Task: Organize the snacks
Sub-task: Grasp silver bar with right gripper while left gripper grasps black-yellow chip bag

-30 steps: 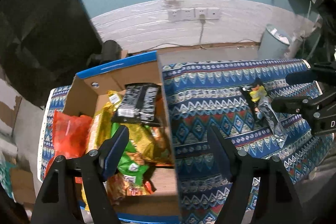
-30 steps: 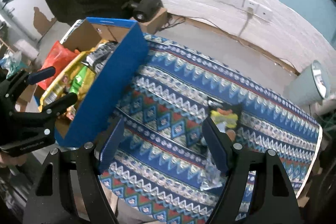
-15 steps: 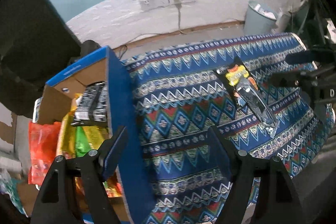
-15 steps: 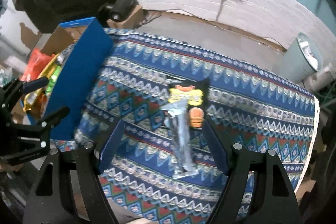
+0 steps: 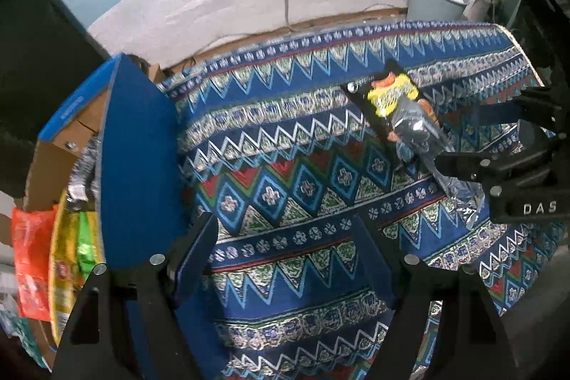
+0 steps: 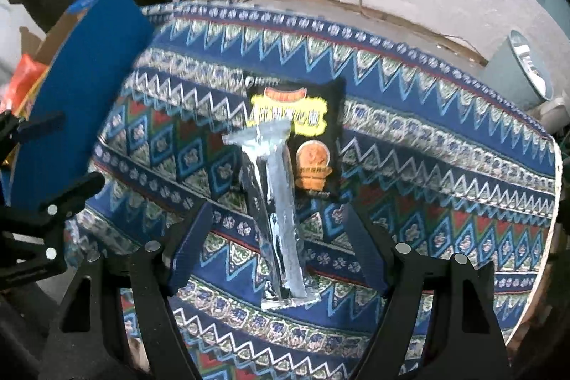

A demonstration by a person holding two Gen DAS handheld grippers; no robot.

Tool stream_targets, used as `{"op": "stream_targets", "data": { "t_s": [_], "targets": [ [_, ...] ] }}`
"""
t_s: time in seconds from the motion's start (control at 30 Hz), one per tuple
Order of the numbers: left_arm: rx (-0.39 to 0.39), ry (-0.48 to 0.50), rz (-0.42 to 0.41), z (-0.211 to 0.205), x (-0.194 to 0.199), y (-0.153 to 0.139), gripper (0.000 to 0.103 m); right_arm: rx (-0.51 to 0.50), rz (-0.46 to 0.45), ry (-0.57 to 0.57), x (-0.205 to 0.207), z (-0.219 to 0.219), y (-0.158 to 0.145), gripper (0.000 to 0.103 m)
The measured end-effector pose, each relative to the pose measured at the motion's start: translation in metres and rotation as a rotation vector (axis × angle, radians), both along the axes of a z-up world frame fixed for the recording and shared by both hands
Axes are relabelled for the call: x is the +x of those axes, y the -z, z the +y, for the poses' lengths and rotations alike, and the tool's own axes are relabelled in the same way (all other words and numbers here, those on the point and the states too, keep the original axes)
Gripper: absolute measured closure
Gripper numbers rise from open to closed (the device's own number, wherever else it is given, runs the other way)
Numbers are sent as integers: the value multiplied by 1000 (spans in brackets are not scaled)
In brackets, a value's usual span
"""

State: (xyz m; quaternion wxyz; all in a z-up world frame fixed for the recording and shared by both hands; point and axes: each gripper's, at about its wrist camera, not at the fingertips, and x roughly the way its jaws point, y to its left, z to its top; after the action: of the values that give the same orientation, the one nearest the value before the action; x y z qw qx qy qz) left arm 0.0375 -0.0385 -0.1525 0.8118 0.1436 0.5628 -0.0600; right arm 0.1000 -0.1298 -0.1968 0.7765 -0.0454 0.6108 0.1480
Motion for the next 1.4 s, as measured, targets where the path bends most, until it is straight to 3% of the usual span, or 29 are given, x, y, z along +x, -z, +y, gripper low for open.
{"op": "stream_targets", "data": {
  "t_s": [0.23, 0.33, 0.43, 0.5, 0.53, 0.67, 1.03, 1.23, 1.4],
  "targets": [
    [1, -18, 17, 5, 3, 16, 24, -22, 11, -21, -2, 6, 22, 27],
    [7, -21, 21, 5, 4, 22, 24, -41, 21, -42, -2, 14, 33, 35],
    [8, -22, 26, 5, 6, 25, 24, -58, 26, -59, -2, 16, 40, 46],
    [13, -21, 27, 3, 7, 27, 24, -79, 40, -62, -2, 17, 47, 67],
    [13, -22, 29, 3, 7, 28, 24, -93, 51, -61, -3, 17, 50, 73],
    [-23, -36, 38, -3, 15, 25, 24, -97, 59, -45, -6, 11, 51, 75],
    [-126, -99, 41, -38, 50, 17, 22, -62, -19, 21, -4, -43, 9, 75],
    [-151, -86, 48, -66, 61, 24, 22, -61, -54, 75, 3, -83, -8, 75],
    [-217, -120, 63, -82, 70, 30, 22, -44, -60, 125, 3, -107, -11, 75]
  ]
}}
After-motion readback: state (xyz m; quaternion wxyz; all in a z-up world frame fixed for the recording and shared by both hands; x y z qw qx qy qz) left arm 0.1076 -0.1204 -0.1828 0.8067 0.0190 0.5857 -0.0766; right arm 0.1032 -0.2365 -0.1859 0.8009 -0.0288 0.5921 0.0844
